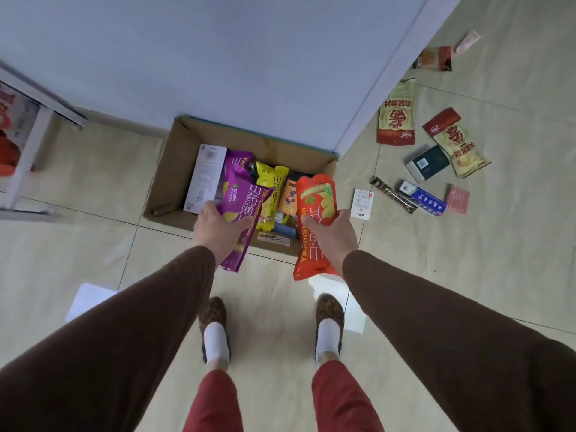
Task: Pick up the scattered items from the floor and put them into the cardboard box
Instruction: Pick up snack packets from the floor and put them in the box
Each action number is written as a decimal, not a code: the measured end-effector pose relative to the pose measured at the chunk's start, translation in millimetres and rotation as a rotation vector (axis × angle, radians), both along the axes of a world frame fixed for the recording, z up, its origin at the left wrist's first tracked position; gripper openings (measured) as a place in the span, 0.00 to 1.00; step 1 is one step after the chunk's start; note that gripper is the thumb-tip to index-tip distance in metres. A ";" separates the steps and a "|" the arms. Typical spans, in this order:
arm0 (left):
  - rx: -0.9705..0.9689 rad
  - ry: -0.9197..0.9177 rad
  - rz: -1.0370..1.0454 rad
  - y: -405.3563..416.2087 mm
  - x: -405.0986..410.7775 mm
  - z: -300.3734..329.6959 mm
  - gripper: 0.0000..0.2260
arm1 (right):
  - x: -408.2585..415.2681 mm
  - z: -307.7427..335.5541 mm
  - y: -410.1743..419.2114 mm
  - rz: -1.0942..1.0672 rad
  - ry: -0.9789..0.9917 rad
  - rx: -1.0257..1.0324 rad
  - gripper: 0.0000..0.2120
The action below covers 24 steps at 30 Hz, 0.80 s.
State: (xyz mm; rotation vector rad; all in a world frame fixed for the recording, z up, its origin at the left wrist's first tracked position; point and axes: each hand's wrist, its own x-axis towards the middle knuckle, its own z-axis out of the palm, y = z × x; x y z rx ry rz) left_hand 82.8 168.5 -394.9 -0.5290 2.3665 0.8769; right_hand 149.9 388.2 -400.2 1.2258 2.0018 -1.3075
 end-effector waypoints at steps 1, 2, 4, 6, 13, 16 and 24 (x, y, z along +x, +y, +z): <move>0.024 0.001 -0.016 -3.3 -8.2 0.4 0.27 | -6.1 0.6 -7.6 -0.029 0.015 0.001 0.35; 0.050 0.000 -0.028 -4.9 -17.1 1.2 0.29 | -12.5 1.9 -14.7 -0.063 0.033 0.004 0.35; 0.086 -0.017 -0.057 -7.3 -33.1 5.4 0.34 | -23.8 5.8 -27.2 -0.119 0.069 0.031 0.38; 0.041 -0.010 -0.145 -14.8 -45.9 5.2 0.39 | -31.6 9.5 -38.2 -0.109 0.065 0.108 0.46; -0.048 -0.014 -0.407 -53.8 -52.0 0.1 0.26 | -14.7 8.3 -67.4 0.080 -0.088 0.294 0.30; -0.063 -0.020 -0.499 -54.3 -38.6 1.1 0.24 | 2.7 10.0 -78.1 0.104 -0.069 0.298 0.23; -0.020 0.022 -0.733 3.3 -14.6 20.1 0.24 | 53.6 27.7 -47.0 -0.016 -0.030 0.307 0.23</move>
